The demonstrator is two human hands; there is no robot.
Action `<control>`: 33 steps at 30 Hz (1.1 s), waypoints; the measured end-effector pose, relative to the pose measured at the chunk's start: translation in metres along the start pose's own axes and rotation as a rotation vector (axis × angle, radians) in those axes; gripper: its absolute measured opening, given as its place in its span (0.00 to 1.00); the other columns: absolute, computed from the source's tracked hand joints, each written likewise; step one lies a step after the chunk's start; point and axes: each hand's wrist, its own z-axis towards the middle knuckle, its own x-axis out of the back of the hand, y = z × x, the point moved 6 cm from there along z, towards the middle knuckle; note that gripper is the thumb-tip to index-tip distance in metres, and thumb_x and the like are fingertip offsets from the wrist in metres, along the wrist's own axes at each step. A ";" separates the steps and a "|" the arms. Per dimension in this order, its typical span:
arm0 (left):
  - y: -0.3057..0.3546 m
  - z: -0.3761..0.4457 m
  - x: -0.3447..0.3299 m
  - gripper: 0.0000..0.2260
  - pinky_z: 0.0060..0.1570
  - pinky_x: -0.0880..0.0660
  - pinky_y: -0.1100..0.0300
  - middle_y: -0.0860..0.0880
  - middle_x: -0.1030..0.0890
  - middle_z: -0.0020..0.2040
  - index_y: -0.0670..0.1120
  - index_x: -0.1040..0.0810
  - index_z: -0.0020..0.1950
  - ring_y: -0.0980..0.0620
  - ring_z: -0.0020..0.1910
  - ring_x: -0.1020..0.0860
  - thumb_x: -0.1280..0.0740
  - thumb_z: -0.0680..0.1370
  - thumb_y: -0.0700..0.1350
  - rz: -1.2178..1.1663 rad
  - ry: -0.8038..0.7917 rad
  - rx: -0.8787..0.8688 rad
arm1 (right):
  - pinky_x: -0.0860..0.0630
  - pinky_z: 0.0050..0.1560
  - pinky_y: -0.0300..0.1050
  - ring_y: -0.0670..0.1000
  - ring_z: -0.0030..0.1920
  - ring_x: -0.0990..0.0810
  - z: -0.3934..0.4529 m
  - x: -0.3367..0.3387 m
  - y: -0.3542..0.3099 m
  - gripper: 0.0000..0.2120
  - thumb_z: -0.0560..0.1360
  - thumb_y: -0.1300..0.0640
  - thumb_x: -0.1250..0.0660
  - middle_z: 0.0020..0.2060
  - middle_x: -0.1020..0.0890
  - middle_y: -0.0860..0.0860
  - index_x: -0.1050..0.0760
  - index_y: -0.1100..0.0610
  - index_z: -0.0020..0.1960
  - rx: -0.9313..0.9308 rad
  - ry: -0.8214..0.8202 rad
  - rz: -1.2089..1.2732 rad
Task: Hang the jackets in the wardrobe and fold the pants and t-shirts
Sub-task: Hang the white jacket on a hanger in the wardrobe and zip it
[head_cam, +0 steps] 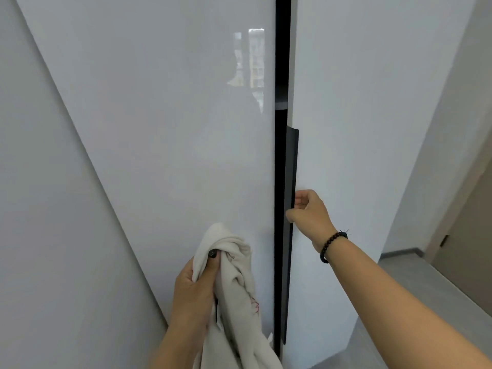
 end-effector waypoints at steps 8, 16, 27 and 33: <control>-0.018 -0.043 -0.058 0.06 0.49 0.22 0.53 0.49 0.15 0.46 0.51 0.19 0.49 0.48 0.49 0.18 0.34 0.78 0.50 0.145 -0.220 0.043 | 0.27 0.48 0.32 0.46 0.53 0.24 -0.082 0.066 0.009 0.17 0.73 0.62 0.31 0.53 0.24 0.47 0.31 0.52 0.58 0.079 0.111 -0.143; -0.017 -0.088 -0.115 0.07 0.40 0.25 0.61 0.51 0.15 0.42 0.49 0.18 0.49 0.53 0.43 0.18 0.35 0.79 0.48 0.123 -0.277 0.025 | 0.31 0.38 0.27 0.44 0.48 0.24 -0.125 0.134 0.011 0.11 0.75 0.51 0.31 0.48 0.24 0.45 0.31 0.51 0.53 0.122 0.205 -0.253; -0.050 -0.149 -0.211 0.07 0.42 0.28 0.62 0.51 0.19 0.49 0.51 0.21 0.55 0.53 0.49 0.22 0.37 0.80 0.49 0.161 -0.251 0.047 | 0.30 0.39 0.28 0.46 0.39 0.27 -0.161 0.271 0.029 0.11 0.73 0.53 0.28 0.40 0.24 0.49 0.32 0.51 0.42 0.210 0.335 -0.345; -0.069 -0.179 -0.253 0.08 0.52 0.25 0.55 0.51 0.17 0.50 0.51 0.19 0.55 0.51 0.51 0.20 0.35 0.79 0.50 0.175 -0.315 0.084 | 0.32 0.38 0.27 0.44 0.38 0.28 -0.168 0.348 0.034 0.14 0.72 0.52 0.27 0.37 0.25 0.46 0.33 0.51 0.41 0.201 0.410 -0.393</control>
